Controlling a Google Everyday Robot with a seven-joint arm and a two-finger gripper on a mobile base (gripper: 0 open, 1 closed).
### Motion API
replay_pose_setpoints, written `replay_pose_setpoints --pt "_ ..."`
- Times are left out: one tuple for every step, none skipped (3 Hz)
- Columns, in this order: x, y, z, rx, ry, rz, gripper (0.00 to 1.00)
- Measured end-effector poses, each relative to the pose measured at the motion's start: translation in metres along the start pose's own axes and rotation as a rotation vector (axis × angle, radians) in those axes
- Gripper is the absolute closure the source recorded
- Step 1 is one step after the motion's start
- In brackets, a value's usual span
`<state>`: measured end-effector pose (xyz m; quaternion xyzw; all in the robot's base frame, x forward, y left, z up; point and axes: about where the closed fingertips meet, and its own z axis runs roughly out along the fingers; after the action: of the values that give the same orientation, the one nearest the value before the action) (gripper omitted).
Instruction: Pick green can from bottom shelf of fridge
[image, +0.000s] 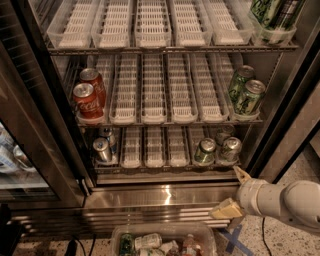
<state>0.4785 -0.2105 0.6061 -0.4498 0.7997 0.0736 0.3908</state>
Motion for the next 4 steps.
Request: replay_pose_setpoints --pt "0.006 -0.002 0.003 0.078 -0.041 0.006 0.00" --pt "0.010 -0.005 0.009 0.132 -0.078 0.015 0.00" --pt "0.011 -0.009 0.013 0.170 -0.117 0.020 0.05" --pt "0.003 -0.012 0.017 0.193 -0.162 0.013 0.07"
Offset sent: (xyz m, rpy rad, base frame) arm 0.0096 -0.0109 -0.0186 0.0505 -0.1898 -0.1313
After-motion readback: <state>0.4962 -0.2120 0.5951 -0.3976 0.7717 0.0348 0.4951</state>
